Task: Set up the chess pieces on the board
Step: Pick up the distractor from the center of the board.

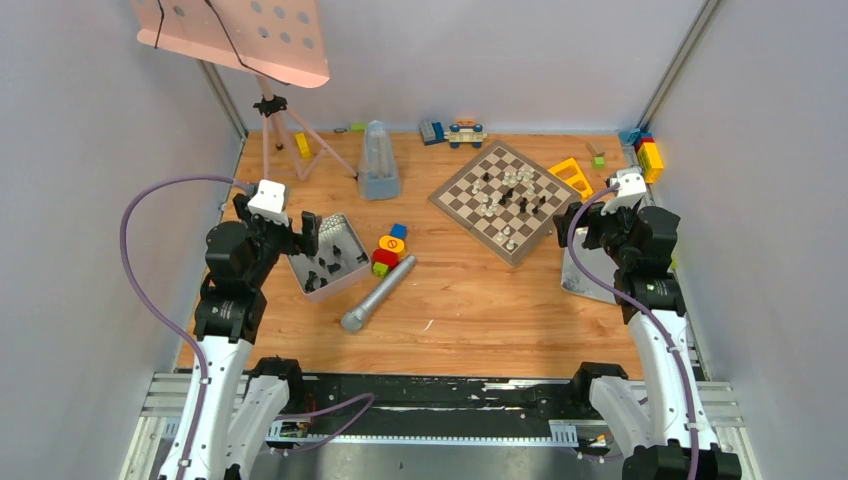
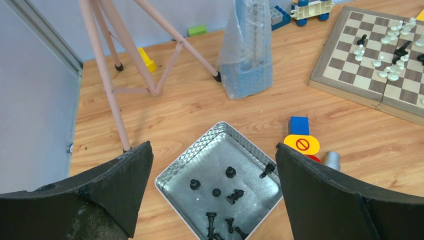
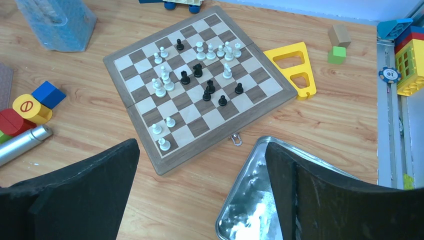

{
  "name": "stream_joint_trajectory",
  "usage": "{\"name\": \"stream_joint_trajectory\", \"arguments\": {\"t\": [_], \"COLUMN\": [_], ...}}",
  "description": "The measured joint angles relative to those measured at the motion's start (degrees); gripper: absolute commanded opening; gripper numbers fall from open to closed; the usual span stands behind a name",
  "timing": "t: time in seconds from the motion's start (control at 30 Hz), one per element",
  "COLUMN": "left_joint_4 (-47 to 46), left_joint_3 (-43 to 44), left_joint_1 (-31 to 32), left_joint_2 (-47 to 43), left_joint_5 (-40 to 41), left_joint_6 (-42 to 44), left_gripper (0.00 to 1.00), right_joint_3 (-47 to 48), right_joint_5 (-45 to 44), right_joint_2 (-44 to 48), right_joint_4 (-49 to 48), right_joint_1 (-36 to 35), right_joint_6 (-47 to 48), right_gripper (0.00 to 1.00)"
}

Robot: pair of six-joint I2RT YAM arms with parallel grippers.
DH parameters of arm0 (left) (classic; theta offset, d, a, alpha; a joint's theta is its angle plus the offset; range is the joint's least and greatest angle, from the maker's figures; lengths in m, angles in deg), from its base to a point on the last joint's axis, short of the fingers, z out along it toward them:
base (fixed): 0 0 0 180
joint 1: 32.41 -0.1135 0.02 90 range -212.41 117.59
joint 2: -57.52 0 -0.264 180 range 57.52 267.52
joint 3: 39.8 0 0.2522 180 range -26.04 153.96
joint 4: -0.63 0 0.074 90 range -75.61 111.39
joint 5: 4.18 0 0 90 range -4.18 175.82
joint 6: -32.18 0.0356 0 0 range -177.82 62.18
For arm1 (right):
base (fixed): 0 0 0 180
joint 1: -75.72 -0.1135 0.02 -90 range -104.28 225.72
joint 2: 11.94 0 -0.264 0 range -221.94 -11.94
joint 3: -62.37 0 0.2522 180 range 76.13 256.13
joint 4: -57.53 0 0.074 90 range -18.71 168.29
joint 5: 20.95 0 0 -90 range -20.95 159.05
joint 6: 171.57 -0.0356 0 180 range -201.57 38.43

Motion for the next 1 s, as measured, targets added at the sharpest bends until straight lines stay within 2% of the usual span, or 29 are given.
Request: {"name": "stream_joint_trajectory", "arguments": {"t": [0.33, 0.63, 0.73, 0.83, 1.0], "left_joint_4": [2.0, 13.9, 18.5, 21.6, 24.8], "left_joint_3": [0.0, 6.3, 9.6, 9.4, 8.4], "left_joint_1": [0.0, 1.3, 7.4, 16.2, 28.2], "left_joint_2": [-0.4, 4.7, 9.5, 13.8, 22.6], "left_joint_5": [-1.7, -13.0, -12.6, -8.9, -1.9], "left_joint_6": [1.7, 12.2, 16.5, 19.2, 20.4], "left_gripper": [1.0, 0.99, 0.97, 0.93, 0.81], "right_joint_3": [0.0, -0.3, -0.8, -0.9, -0.9], "right_joint_5": [0.7, 2.2, 3.3, 4.2, 5.1], "right_joint_2": [0.0, 0.0, -0.1, -0.4, -0.7], "right_joint_4": [0.0, 0.0, 0.0, 0.0, 0.0], "right_joint_1": [0.0, 0.0, 0.0, 0.0, 0.0], "right_joint_6": [0.4, 1.2, 1.5, 1.9, 2.3], "right_gripper": [1.0, 1.0, 1.0, 1.0, 1.0]}}
